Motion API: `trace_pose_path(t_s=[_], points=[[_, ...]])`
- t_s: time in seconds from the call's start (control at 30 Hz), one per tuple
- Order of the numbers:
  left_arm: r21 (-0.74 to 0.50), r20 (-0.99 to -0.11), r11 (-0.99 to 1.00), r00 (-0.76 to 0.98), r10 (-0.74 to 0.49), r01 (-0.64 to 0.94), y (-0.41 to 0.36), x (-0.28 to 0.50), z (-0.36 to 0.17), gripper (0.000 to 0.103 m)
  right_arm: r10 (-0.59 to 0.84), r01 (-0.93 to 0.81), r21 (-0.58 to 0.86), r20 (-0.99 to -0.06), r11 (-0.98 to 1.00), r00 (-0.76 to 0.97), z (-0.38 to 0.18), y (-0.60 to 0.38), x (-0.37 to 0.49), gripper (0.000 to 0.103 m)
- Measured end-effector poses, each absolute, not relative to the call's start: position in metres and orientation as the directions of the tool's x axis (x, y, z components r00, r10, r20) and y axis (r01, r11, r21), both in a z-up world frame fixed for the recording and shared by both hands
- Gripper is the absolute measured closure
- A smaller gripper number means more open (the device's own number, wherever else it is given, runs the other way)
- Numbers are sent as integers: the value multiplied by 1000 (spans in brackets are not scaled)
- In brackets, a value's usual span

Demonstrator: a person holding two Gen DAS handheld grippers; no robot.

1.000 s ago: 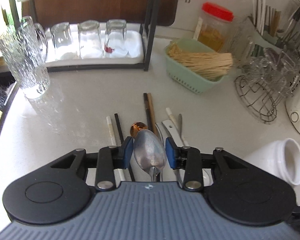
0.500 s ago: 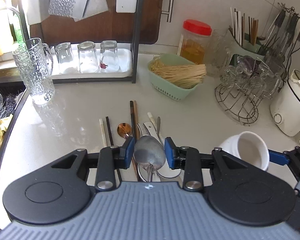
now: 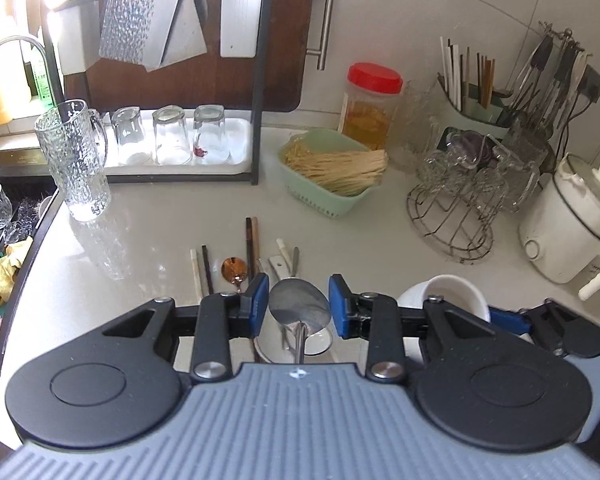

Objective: Organize utensils
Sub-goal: 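Lift the steel spoon with the left tool and lower it into the white mug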

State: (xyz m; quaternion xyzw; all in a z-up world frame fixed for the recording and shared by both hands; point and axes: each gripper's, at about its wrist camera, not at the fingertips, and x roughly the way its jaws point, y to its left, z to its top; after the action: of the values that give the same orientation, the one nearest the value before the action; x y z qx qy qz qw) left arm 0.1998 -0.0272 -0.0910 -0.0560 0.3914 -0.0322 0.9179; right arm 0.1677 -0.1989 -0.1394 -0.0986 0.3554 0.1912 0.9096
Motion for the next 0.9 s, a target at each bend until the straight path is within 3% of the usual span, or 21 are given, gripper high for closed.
trace_pose_path(t_s=[0.67,0.9], points=[[-137,-613,973,756,-232,187,-69,216,12,66,284,-427,-43,-687,903,669,-139,-199,169,17],[-190,-579,945,747,-327,267,-92,226,19,66,291,-432,-38,-686,901,667,-139,-200,169,17]])
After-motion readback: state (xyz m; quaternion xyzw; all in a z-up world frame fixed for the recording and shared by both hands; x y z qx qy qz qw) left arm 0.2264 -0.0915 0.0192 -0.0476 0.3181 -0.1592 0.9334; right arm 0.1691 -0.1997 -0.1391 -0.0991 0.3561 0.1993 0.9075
